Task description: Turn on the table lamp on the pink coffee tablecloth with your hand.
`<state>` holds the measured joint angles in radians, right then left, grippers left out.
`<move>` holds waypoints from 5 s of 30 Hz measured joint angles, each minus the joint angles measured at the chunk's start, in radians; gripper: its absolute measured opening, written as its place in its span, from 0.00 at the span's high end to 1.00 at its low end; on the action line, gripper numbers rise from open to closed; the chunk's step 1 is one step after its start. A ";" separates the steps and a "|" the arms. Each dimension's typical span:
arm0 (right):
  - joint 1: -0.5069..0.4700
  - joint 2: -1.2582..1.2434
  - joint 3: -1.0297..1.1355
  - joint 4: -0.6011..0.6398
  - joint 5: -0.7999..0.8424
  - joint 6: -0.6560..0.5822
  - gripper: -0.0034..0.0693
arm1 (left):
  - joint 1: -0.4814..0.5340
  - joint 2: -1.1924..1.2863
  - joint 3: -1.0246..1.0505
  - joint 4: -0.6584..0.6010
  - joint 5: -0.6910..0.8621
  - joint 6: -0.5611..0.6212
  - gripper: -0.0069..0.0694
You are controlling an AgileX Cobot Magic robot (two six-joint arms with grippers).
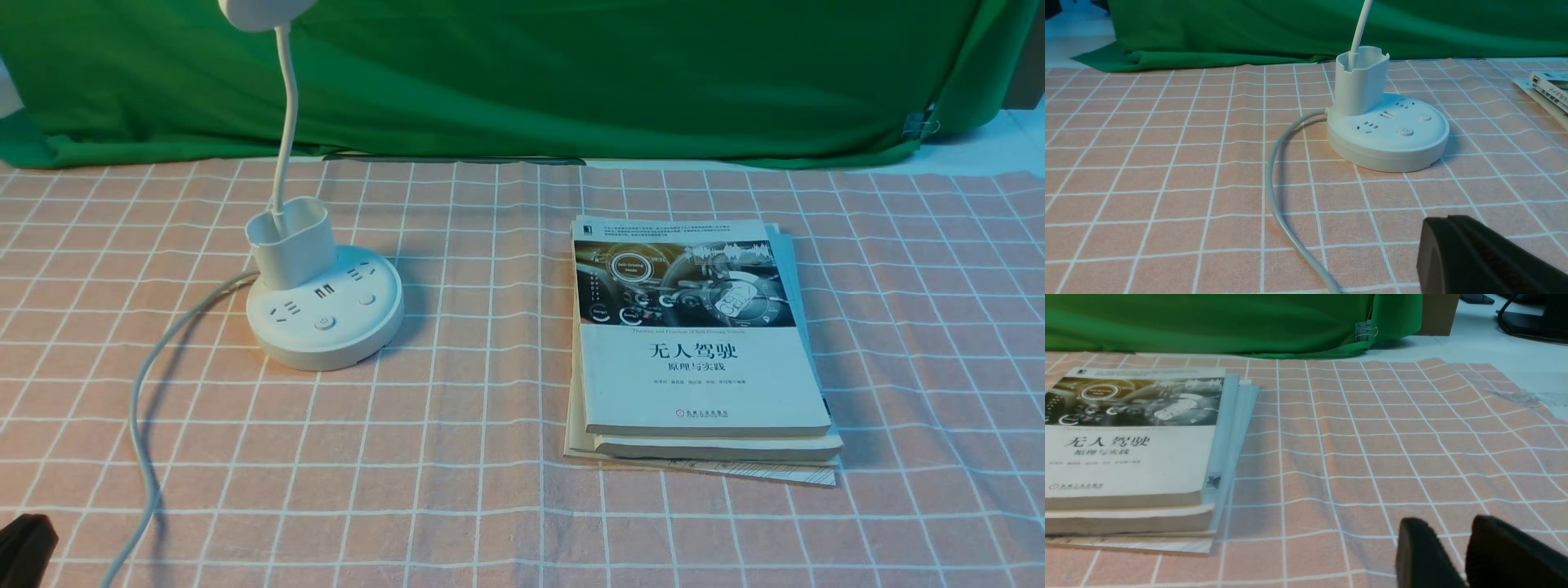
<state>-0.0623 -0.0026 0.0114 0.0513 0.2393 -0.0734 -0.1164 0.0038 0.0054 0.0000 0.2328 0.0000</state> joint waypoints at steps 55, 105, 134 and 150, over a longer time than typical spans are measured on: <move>0.000 0.000 0.000 0.000 0.000 0.000 0.62 | -0.125 1.568 -1.057 -0.195 0.182 -0.041 0.91; 0.000 0.000 0.000 0.000 0.000 0.000 0.63 | -0.156 1.835 -1.224 -0.220 0.218 0.018 0.91; 0.000 0.000 0.000 0.000 0.000 0.000 0.63 | -0.156 0.440 -0.348 -0.374 -0.037 0.314 0.91; 0.000 0.000 0.000 0.000 0.000 0.000 0.63 | -0.156 0.379 -0.245 -0.092 -0.055 0.251 0.91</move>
<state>-0.0623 -0.0026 0.0114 0.0513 0.2393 -0.0736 -0.2728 0.3832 -0.2395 -0.0919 0.1773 0.2509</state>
